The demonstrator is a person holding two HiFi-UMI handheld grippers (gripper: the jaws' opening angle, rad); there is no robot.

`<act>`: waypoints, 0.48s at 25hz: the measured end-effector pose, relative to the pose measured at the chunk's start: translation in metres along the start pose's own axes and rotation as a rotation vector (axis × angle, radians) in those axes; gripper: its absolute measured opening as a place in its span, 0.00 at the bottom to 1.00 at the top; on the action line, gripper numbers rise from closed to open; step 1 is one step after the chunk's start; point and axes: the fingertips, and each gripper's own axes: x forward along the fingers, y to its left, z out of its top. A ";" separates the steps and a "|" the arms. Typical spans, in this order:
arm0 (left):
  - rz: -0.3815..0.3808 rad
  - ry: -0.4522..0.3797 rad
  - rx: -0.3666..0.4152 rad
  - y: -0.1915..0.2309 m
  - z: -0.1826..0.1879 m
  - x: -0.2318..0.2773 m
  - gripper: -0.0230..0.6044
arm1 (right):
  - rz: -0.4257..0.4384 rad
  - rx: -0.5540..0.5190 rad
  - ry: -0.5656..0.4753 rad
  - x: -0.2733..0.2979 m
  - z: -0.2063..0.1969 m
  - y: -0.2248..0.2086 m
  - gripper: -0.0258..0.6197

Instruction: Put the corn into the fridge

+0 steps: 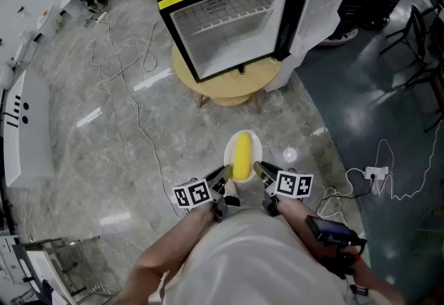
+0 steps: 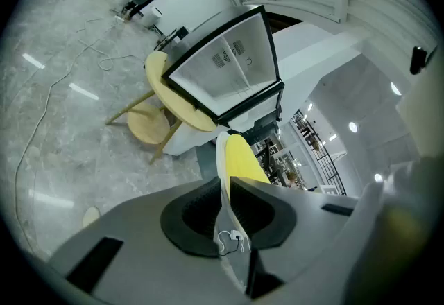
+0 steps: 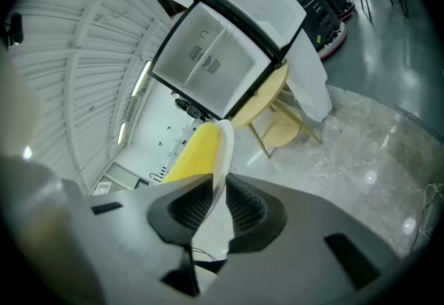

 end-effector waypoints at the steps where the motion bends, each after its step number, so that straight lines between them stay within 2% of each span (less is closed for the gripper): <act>1: 0.003 0.003 -0.015 -0.006 -0.022 -0.007 0.11 | -0.009 -0.010 0.006 -0.017 -0.014 -0.002 0.13; 6: 0.025 0.007 -0.055 -0.037 -0.117 -0.043 0.11 | -0.047 -0.038 0.064 -0.096 -0.079 -0.008 0.13; 12: 0.021 -0.020 -0.037 -0.061 -0.172 -0.074 0.11 | -0.027 -0.066 0.034 -0.151 -0.120 0.001 0.13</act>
